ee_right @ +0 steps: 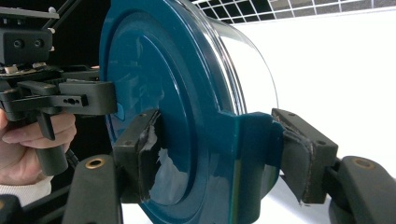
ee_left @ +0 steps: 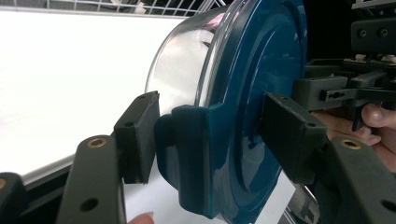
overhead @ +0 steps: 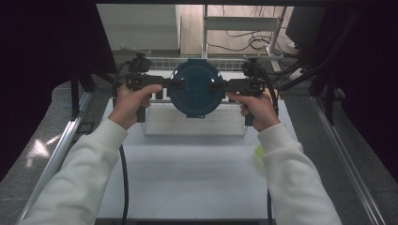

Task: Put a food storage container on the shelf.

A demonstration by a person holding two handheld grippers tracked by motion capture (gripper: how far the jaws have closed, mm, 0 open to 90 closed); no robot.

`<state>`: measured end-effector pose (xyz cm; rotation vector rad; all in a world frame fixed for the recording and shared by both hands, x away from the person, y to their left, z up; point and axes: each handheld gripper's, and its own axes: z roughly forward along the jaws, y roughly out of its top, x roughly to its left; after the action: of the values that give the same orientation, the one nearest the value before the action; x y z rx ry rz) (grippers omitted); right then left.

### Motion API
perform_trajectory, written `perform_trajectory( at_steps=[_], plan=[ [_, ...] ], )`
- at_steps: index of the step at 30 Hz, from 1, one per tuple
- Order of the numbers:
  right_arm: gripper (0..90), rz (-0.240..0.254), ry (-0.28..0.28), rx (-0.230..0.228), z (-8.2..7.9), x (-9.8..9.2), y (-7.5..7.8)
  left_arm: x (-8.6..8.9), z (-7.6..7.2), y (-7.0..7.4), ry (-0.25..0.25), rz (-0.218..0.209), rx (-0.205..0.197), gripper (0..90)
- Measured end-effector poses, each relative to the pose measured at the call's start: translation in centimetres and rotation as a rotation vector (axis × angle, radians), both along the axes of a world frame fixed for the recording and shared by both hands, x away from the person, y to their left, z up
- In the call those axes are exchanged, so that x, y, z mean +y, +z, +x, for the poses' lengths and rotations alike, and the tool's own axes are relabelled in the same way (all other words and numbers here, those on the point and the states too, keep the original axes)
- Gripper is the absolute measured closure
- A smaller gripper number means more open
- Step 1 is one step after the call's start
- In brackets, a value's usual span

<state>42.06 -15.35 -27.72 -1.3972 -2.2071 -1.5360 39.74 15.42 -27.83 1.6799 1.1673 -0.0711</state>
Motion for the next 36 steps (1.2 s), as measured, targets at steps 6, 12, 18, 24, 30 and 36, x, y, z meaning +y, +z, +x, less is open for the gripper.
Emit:
perform_trajectory(
  at_steps=[6,12,18,24,30,36],
  plan=[
    [35.4,0.004,-0.008,0.011,1.5,0.0,0.0,0.0,1.5,-0.1,-0.003,-0.006,0.009,39.0],
    [35.5,0.002,-0.02,0.001,2.6,-0.1,0.5,0.0,2.8,0.1,-0.006,-0.017,0.004,39.0],
    [35.7,0.01,-0.022,-0.003,3.7,0.0,0.8,0.2,3.8,0.5,-0.007,-0.013,0.005,39.0],
    [36.1,0.017,-0.029,0.008,4.5,0.0,0.7,0.3,4.7,0.2,-0.008,-0.023,0.013,39.1],
    [36.2,0.022,-0.041,0.029,5.4,0.1,0.2,0.4,5.5,-0.5,-0.002,-0.034,0.032,39.1],
    [36.2,0.018,-0.048,0.048,6.0,0.1,-0.3,0.4,6.3,-1.3,-0.009,-0.04,0.051,39.0]
  ],
)
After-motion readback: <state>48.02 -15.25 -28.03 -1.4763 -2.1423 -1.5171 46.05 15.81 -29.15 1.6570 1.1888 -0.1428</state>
